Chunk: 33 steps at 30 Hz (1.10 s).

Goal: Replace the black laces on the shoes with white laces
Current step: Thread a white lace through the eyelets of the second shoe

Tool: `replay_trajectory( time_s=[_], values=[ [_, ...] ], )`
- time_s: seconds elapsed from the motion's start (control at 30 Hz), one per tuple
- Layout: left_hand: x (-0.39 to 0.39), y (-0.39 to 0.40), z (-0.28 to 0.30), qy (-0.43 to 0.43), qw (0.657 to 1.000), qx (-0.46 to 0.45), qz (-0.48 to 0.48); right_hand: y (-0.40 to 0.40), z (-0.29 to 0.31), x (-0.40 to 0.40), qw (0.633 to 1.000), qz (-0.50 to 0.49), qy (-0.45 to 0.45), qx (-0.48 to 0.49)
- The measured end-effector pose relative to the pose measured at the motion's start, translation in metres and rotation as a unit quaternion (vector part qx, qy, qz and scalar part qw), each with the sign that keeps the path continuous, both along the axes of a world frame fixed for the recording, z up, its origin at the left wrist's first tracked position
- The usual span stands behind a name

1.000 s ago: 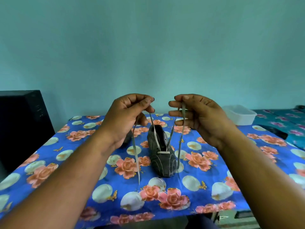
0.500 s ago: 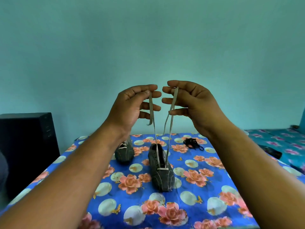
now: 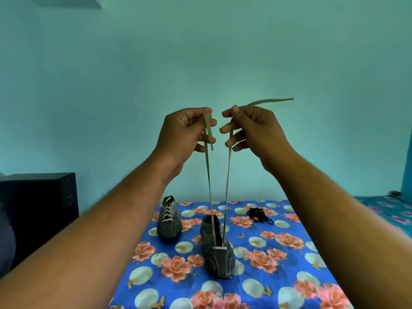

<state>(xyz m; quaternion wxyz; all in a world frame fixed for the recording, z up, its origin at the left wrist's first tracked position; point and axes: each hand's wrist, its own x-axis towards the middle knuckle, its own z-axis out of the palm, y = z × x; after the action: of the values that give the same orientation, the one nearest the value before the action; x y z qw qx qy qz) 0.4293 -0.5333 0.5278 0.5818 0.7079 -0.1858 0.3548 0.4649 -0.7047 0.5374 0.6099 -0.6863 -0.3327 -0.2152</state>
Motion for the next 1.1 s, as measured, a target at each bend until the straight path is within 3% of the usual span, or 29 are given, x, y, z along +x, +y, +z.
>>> replay_trajectory(
  time_s=[0.5,0.9,1.1],
  values=[
    [-0.009,-0.017,0.050,-0.069,0.996,0.030,0.041,0.012,0.056,-0.023,0.989,-0.062,-0.122,-0.054],
    [-0.002,-0.013,0.041,-0.070,0.996,0.021,0.057,0.016,0.038,-0.010,0.984,-0.094,-0.133,-0.071],
    [0.016,0.006,-0.008,-0.028,0.996,0.014,0.081,0.009,-0.003,0.020,0.986,-0.124,-0.084,-0.076]
  ],
)
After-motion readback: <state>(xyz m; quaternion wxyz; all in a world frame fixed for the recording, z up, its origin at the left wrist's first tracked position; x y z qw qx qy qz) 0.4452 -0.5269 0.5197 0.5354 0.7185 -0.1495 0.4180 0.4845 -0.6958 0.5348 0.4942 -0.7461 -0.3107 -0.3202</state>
